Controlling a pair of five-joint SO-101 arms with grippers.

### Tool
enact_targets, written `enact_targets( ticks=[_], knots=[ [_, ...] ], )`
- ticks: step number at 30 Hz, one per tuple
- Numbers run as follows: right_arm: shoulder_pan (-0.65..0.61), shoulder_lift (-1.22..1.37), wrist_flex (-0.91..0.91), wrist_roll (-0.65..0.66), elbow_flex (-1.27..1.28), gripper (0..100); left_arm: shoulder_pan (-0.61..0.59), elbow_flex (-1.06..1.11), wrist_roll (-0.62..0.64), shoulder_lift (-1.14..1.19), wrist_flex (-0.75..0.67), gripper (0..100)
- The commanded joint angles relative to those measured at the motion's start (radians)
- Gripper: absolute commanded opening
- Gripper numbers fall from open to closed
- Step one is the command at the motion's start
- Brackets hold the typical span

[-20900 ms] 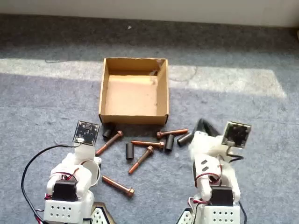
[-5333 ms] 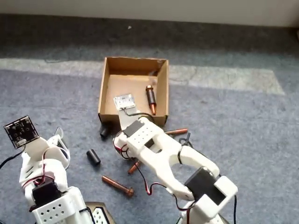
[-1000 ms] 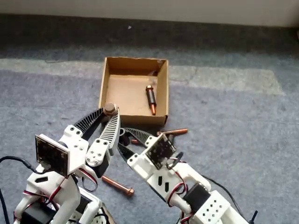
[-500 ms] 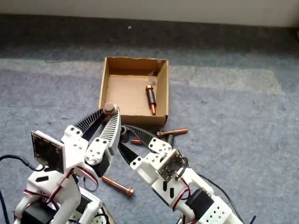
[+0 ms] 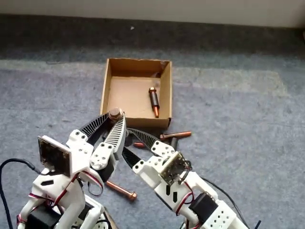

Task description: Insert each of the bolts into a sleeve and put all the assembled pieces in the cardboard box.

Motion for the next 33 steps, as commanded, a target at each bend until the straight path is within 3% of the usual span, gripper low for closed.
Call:
enact_targets(
  ticks=[1,8,13,17,22,27,33],
  knots=[
    [0.001,-0.028,-0.027,0.006,0.004,0.4,-0.025,0.059,0.002,0.008,-0.002,1],
    [0.001,-0.028,-0.027,0.006,0.004,0.4,-0.027,0.067,0.002,0.007,0.005,3],
    [0.005,-0.019,-0.025,0.002,0.004,0.4,-0.028,0.033,0.003,0.007,0.097,24],
    [0.117,-0.018,0.05,-0.195,-0.005,0.4,-0.039,-0.051,-0.018,0.007,0.17,25],
    [0.237,-0.016,0.265,-0.239,-0.127,0.4,-0.22,-0.114,-0.071,0.008,0.189,25],
    [0.277,0.015,0.332,-0.239,-0.232,0.4,-0.464,-0.077,-0.114,0.007,0.212,24],
    [0.326,0.41,0.332,-0.245,-0.423,0.4,-0.641,0.111,-0.117,0.007,0.206,24]
  ],
)
